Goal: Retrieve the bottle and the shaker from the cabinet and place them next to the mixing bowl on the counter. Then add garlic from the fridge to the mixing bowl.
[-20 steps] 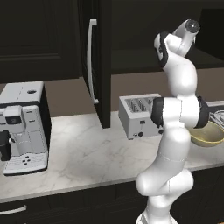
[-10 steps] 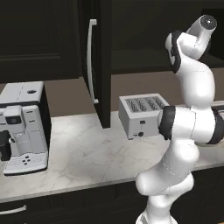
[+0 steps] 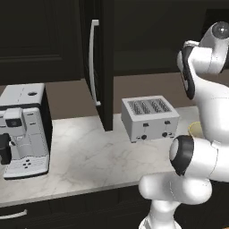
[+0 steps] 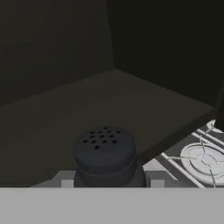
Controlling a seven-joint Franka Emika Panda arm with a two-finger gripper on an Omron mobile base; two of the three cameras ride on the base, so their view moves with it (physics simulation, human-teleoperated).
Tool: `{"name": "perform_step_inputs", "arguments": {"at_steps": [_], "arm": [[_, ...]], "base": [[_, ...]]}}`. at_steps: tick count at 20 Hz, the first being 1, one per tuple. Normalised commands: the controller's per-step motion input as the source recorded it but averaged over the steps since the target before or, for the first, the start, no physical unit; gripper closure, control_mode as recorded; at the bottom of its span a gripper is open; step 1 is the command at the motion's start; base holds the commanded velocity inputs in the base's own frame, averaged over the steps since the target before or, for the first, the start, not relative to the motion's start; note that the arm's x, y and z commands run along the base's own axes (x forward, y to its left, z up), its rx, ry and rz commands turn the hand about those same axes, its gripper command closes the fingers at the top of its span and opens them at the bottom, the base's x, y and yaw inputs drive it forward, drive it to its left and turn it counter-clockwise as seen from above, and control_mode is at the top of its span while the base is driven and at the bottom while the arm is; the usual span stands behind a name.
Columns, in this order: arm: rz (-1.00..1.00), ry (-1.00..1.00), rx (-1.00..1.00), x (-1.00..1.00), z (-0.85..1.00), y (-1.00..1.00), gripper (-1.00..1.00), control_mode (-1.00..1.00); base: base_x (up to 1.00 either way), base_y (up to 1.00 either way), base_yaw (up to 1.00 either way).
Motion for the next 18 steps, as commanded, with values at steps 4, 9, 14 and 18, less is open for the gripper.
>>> {"name": "perform_step_inputs", "arguments": {"at_steps": [4,9,14,18], "arm": [[-0.27,0.0,-0.08,-1.0,-0.21,0.29,1.0,-1.0],[-0.21,0.0,-0.19,-1.0,-0.55,0.41,1.0,-1.0],[-0.12,0.0,-0.14,-0.82,-0.76,0.08,1.0,-1.0],[-0.02,0.0,-0.03,-0.45,-0.96,0.0,1.0,-1.0]], "base": [[0.0,0.0,0.0],[0.0,0.0,0.0],[0.0,0.0,0.0],[0.0,0.0,0.0]]}}
